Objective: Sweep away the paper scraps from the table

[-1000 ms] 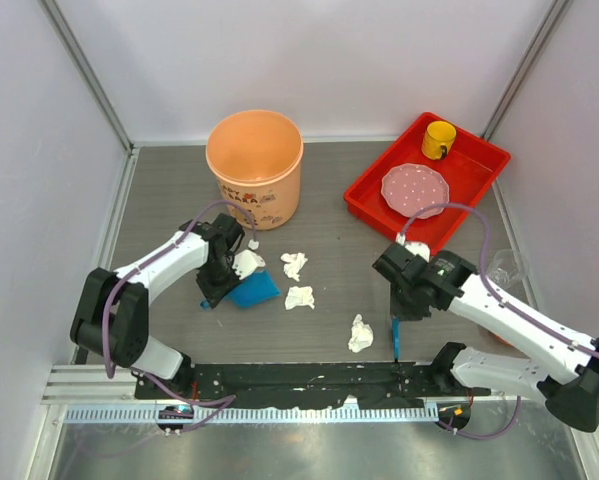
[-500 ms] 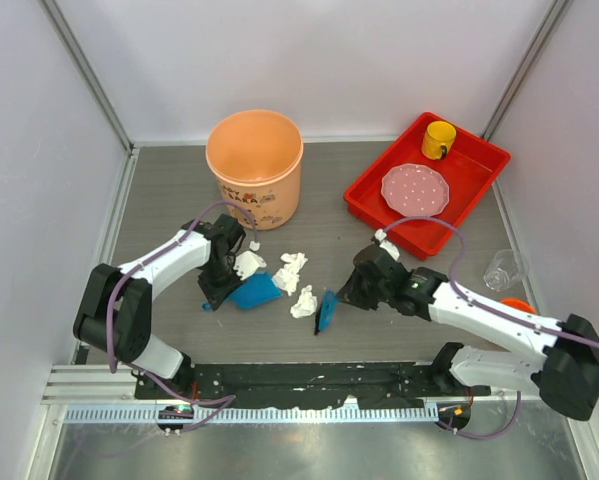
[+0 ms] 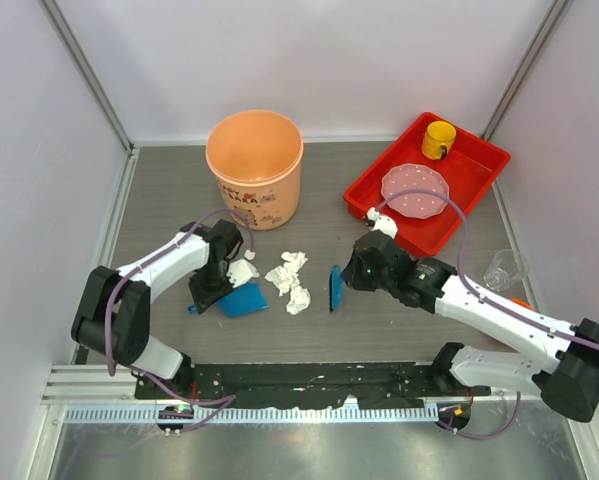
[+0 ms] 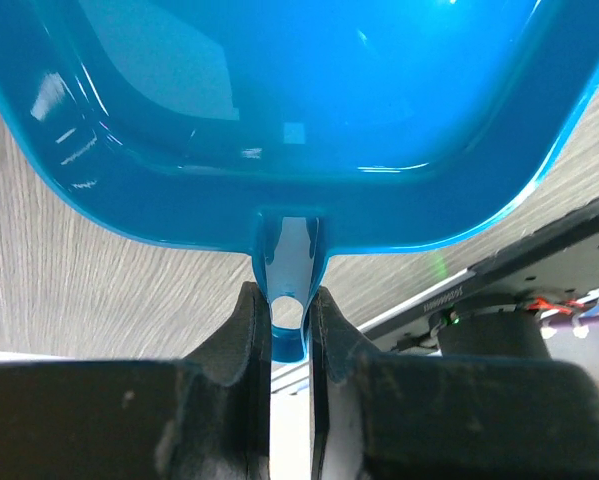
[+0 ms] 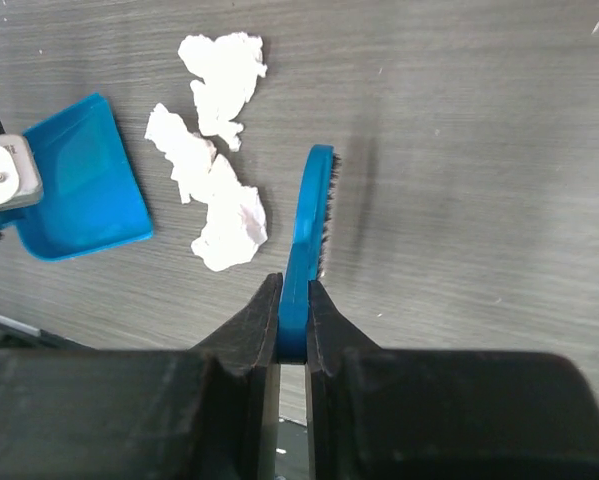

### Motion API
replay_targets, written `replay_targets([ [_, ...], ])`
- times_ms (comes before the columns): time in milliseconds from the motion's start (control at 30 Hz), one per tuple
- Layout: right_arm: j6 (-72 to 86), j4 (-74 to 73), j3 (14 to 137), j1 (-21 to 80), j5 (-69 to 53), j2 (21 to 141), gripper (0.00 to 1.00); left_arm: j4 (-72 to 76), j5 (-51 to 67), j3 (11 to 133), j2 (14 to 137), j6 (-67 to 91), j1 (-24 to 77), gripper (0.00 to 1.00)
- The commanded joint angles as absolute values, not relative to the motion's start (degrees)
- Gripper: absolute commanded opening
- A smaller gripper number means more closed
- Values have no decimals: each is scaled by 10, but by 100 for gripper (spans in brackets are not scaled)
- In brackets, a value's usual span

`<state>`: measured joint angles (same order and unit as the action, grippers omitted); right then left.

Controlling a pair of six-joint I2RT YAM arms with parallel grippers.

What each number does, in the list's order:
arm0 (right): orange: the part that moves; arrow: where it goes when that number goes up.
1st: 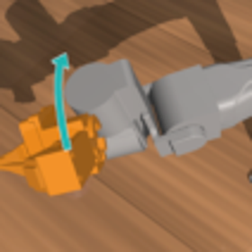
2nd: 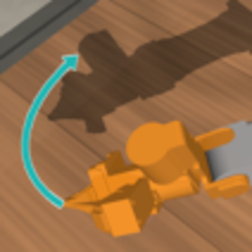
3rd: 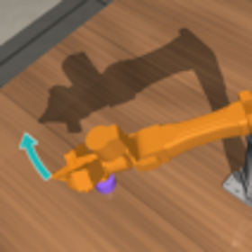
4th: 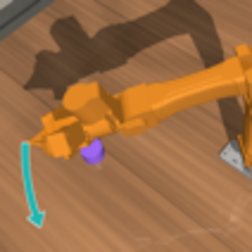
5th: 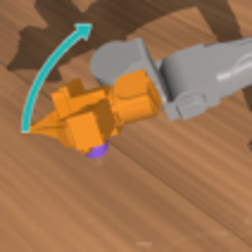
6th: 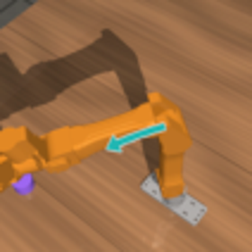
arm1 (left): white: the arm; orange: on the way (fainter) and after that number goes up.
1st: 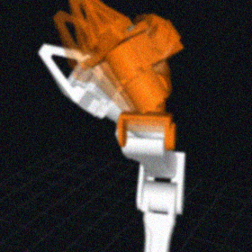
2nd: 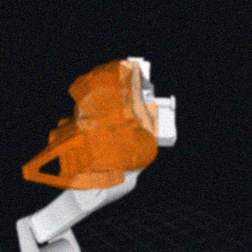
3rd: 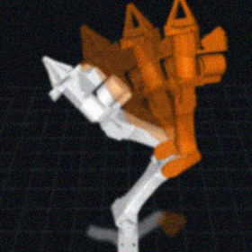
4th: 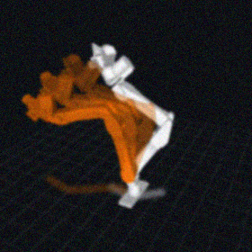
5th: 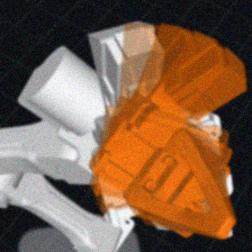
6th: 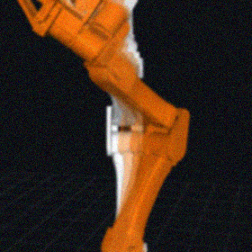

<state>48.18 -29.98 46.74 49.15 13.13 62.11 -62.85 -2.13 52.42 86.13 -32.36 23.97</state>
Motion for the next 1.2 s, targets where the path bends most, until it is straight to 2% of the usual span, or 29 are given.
replay_targets([
  [0,317,-322,526,493,170,631,1,-679,-48,533,843,-366,237,0],
  [100,214,-282,527,491,243,648,1,-665,-35,539,873,-345,239,0],
  [133,187,-227,520,484,252,651,1,-661,-29,541,881,-340,239,0],
  [300,0,-19,468,475,182,686,1,-628,-25,541,901,-325,240,0],
  [400,-42,-12,494,475,158,735,1,-625,-21,541,902,-319,240,0],
  [533,-19,27,490,480,91,796,1,-614,-5,544,906,-310,239,0],
  [633,25,48,491,506,86,819,1,-608,22,548,913,-304,239,0],
  [833,109,106,512,583,76,831,1,-586,46,558,935,-287,240,0],
  [1167,178,114,571,627,50,832,1,-548,69,569,940,-272,237,0],
])
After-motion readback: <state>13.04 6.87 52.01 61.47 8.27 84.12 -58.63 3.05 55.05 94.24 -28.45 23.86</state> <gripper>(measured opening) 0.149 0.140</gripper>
